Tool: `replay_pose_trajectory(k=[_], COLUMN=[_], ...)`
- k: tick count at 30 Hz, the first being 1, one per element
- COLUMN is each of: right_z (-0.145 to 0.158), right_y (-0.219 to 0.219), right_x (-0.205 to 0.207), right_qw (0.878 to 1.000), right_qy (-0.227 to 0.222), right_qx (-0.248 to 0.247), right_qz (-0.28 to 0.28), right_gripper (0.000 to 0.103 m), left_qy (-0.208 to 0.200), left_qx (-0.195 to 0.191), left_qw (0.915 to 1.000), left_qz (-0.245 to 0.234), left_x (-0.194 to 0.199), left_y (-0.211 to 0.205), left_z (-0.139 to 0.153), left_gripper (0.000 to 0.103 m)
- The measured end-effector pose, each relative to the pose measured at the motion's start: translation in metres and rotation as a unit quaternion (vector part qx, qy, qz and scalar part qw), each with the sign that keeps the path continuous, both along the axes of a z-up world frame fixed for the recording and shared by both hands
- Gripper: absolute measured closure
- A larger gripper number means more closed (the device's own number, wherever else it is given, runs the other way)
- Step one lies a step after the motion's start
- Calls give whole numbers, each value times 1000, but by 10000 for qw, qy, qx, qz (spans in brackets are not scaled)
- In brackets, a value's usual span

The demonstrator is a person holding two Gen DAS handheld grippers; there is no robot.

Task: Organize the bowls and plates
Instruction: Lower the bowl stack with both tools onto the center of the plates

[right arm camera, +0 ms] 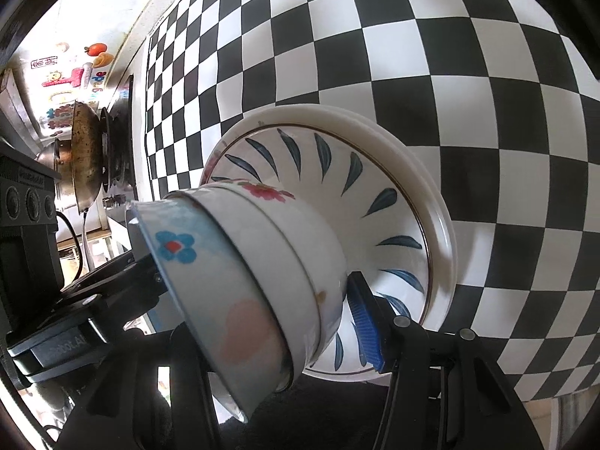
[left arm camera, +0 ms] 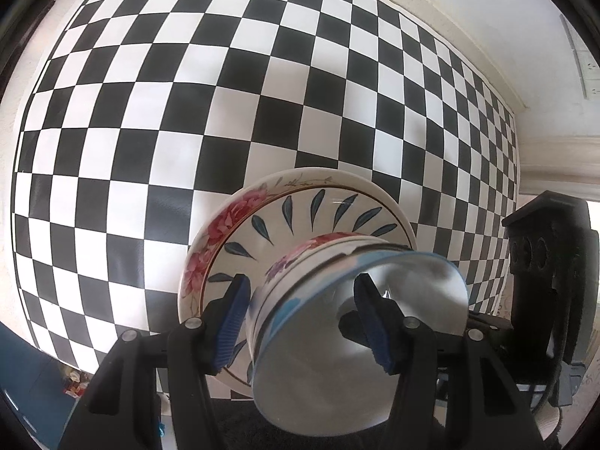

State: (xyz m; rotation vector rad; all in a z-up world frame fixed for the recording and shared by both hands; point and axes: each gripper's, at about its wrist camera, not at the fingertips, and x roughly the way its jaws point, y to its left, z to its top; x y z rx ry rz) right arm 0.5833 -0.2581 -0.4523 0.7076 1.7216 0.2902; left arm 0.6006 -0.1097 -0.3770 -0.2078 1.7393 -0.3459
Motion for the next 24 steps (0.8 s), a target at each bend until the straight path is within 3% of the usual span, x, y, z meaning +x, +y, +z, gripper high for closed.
replay_pose_trajectory(k=[11, 15, 24], right_z=[29, 49, 114], right_y=[-6, -8, -13], right_x=[-16, -23, -46], right_qw=[9995, 9980, 9867], right_qy=[-271, -512, -1192], right_qx=[-166, -369, -1106], right_qz=[17, 42, 80], right_gripper=[48, 48, 48], left_qy=[-317, -703, -1674], left_qx=[-15, 342, 1022], left_qw=[9995, 9969, 9800], left_qz=[8, -119, -331], left_x=[-10, -18, -47], left_y=[6, 7, 13], left_z=[26, 44, 86], left_gripper=[49, 49, 47])
